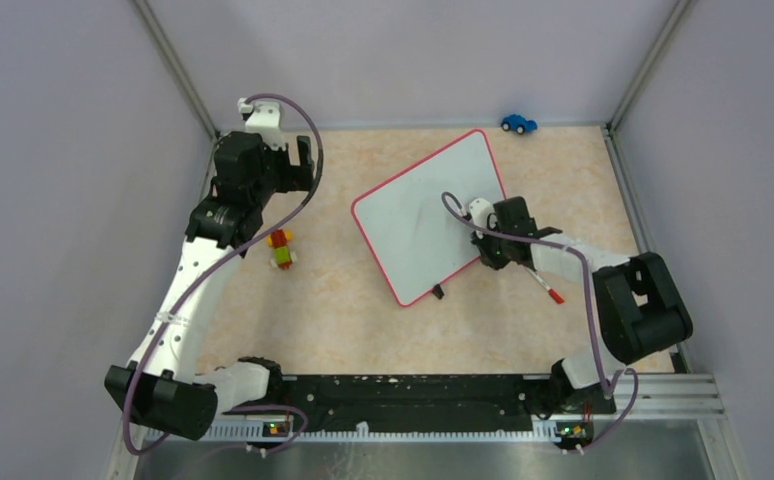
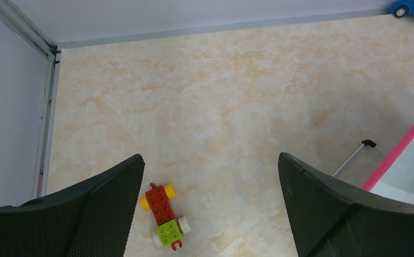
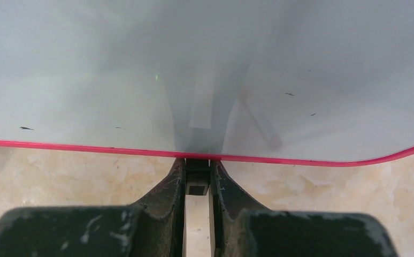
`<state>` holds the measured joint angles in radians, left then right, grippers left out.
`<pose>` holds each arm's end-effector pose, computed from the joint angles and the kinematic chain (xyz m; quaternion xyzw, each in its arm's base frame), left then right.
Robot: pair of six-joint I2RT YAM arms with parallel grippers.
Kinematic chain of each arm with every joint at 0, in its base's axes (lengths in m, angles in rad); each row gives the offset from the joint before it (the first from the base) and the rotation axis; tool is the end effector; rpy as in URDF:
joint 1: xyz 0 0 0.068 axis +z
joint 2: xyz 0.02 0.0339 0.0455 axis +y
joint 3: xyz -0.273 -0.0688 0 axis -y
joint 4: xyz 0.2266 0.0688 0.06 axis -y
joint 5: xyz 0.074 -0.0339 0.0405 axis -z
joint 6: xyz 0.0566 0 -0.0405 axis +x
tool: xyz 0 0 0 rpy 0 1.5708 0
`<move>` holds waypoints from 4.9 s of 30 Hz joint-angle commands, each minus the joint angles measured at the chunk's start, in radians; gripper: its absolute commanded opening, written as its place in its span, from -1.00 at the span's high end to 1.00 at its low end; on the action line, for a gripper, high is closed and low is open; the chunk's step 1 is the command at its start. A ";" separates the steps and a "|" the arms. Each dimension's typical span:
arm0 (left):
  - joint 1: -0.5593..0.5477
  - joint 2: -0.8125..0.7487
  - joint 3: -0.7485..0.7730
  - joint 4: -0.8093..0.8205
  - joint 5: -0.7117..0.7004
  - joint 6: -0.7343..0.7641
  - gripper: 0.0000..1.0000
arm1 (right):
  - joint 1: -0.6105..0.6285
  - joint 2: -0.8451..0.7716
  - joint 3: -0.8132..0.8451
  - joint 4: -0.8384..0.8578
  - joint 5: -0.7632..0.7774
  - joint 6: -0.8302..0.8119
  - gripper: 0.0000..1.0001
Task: Write a sentence on the whiteboard
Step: Move the whiteboard to the center of the board, then pick up the whiteboard marker from the center of the board, then pass from the right arm to the left
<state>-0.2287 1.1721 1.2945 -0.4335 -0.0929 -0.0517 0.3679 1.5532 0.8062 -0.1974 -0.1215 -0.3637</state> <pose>0.2502 -0.0529 0.4124 0.0441 0.8065 -0.0451 0.5879 0.2761 0.1138 0.1711 -0.3571 0.8801 0.0584 0.3074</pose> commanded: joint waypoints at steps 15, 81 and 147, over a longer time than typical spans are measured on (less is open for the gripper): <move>0.006 0.024 0.000 0.043 0.043 -0.028 -0.97 | -0.004 -0.230 -0.205 -0.177 -0.022 -0.178 1.00; 0.006 0.054 0.069 -0.019 0.155 -0.008 -0.98 | -0.346 -0.105 0.230 -0.543 -0.095 -0.183 1.00; -0.364 0.546 0.525 0.443 0.701 -0.542 1.00 | 0.039 -0.133 0.889 0.033 -0.179 0.971 0.76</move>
<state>-0.5999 1.7481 1.8027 -0.0467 0.5697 -0.6220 0.3931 1.4422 1.6772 -0.2176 -0.2604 0.6632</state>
